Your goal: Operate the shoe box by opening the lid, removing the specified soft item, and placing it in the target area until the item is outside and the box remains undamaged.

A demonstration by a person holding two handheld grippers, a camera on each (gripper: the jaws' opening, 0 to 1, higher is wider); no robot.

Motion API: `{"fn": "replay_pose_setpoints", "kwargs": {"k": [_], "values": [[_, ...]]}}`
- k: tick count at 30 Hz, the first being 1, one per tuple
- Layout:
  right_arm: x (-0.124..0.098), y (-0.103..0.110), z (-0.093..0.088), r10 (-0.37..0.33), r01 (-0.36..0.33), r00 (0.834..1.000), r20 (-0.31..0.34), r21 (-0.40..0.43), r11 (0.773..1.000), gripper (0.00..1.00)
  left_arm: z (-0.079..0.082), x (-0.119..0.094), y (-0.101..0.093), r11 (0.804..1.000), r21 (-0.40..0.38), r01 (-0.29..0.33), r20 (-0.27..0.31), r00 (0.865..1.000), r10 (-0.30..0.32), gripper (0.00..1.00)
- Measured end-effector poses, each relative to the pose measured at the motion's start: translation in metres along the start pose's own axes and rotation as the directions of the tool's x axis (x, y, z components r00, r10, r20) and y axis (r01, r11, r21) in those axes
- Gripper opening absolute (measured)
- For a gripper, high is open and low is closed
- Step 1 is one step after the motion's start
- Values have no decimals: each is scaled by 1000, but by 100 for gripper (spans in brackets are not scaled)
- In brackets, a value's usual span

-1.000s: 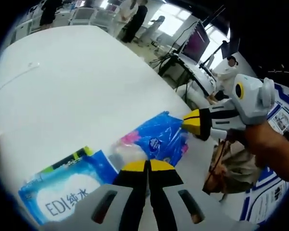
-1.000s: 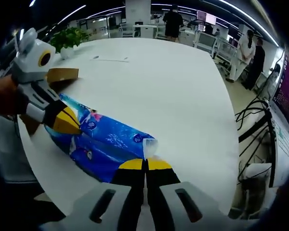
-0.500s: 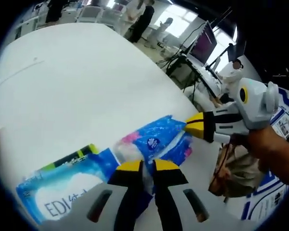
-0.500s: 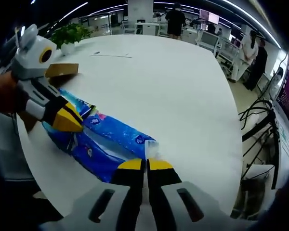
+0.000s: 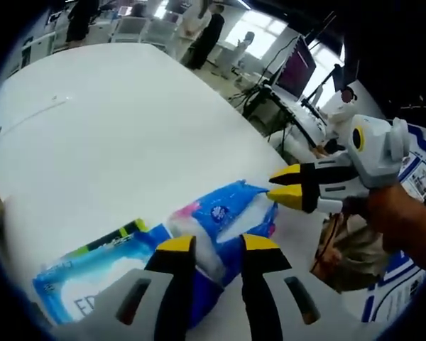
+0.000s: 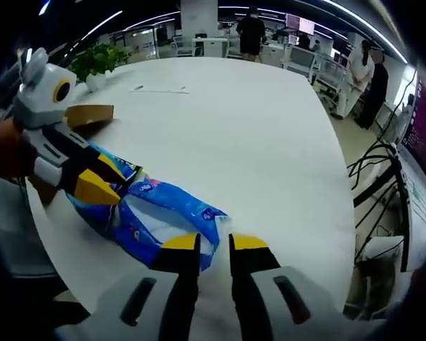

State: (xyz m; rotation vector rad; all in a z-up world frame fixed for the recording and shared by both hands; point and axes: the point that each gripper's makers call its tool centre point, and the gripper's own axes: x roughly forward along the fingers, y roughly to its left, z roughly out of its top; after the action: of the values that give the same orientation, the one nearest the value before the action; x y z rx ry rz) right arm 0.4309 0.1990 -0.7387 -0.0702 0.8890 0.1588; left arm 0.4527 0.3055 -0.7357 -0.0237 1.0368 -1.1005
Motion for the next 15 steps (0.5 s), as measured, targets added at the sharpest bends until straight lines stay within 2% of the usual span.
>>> {"fn": "replay_pose_setpoints", "kwargs": {"k": [15], "values": [[-21,20,15,-12,13,1000,28,-10,1000,14,3,-32,-7,999,20,25,39,999,-26,23]]}}
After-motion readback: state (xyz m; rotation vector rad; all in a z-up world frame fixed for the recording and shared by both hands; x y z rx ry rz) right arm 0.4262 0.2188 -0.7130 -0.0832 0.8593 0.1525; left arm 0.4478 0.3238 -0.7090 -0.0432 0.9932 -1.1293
